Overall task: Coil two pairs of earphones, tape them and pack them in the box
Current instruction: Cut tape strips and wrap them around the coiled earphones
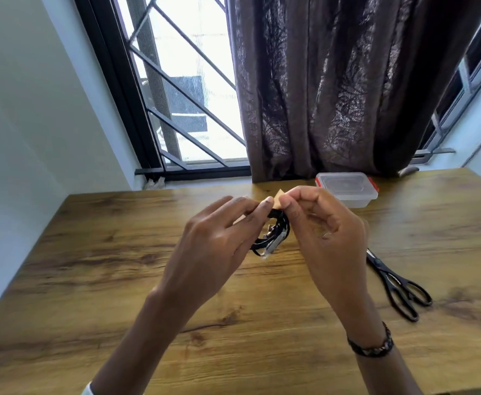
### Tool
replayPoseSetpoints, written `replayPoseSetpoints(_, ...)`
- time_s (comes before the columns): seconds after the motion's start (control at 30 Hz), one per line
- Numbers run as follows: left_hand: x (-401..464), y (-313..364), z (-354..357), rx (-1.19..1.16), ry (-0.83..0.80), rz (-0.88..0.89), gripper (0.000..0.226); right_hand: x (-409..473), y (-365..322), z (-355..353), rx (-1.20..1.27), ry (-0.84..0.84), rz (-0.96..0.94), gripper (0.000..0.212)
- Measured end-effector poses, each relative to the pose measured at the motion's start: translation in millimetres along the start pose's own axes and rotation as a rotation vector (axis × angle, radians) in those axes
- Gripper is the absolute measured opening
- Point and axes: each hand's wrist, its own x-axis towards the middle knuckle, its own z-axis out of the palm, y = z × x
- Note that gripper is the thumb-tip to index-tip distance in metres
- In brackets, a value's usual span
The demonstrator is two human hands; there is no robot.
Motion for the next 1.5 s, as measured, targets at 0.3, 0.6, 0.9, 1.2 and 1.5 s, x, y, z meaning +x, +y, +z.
replayPoseSetpoints(0.3, 0.2, 1.5, -6.1, 0.015, -0.072, 0.004, 0.026, 4.9, -2.6, -7.6, 0.118, -0.146, 0.109, 0.007)
replayPoseSetpoints(0.6, 3.4, 4.9, -6.5, 0.069, -0.119, -0.018, 0.032, 4.3, -7.0, -7.7, 0.296, -0.179, 0.281, 0.017)
replayPoseSetpoints(0.9, 6.7, 12.2, -7.7, 0.046, -0.138, -0.042, 0.034, 4.9, -10.0, -8.7, 0.409, -0.247, 0.315, 0.028)
replayPoseSetpoints(1.2, 4.2, 11.6, -6.4, 0.062, -0.155, -0.042, 0.036, 8.7, -12.9, -12.5, 0.244, -0.191, 0.195, 0.030)
replayPoseSetpoints(1.5, 6.9, 13.8, -7.8, 0.026, -0.162, -0.080, 0.034, -0.5, -15.0, -3.4, 0.080, -0.120, 0.084, 0.023)
